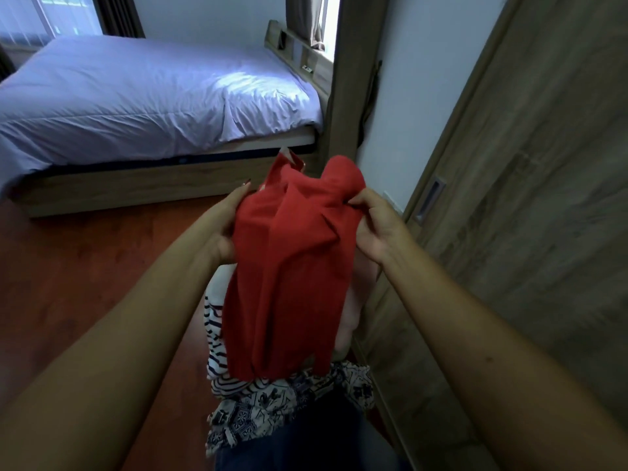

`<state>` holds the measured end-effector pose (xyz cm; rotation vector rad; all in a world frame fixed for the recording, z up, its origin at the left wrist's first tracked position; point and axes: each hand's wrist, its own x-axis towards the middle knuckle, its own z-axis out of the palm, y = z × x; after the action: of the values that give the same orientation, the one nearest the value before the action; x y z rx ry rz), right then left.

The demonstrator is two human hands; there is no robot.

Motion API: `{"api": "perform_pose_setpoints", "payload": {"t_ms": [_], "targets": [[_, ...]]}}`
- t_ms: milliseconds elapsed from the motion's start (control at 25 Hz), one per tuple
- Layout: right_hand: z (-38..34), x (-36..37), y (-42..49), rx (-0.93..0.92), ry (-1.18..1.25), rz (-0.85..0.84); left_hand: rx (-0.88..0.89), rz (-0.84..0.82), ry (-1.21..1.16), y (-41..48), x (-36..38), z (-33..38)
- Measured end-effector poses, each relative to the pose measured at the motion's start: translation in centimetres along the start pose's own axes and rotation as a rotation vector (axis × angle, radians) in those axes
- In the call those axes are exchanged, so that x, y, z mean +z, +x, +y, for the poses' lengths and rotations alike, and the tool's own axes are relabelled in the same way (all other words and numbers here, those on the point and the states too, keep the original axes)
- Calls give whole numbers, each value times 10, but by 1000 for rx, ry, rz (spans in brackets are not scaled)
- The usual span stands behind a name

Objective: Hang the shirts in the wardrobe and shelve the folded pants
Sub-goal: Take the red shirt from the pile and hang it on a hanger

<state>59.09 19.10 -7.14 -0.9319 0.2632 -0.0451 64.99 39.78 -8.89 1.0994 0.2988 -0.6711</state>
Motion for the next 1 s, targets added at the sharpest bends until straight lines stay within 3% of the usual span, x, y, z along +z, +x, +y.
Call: {"api": "perform_pose_setpoints", "payload": {"t_ms": [160, 320, 400, 560, 720, 880, 1000], "targets": [[-23, -24, -76, -55, 184, -10, -77, -258, 87, -25, 45, -44], [-54, -85, -188, -177, 208, 31, 125, -452, -80, -86, 121, -86], [-61, -119, -237, -215, 87, 93, 200, -516, -100, -116, 158, -109], [-86, -193, -349, -211, -332, 254, 310, -648, 99, -201, 251, -191], [-112, -246, -466, -302, -396, 336, 447, -833, 193, -284, 319, -286], [-123, -288, -551, -463, -355, 596, 713, -1102, 463, -323, 363, -357], [-131, -312, -608, -453, -343, 788, 607, -1184, 437, -340, 388, -388]]}}
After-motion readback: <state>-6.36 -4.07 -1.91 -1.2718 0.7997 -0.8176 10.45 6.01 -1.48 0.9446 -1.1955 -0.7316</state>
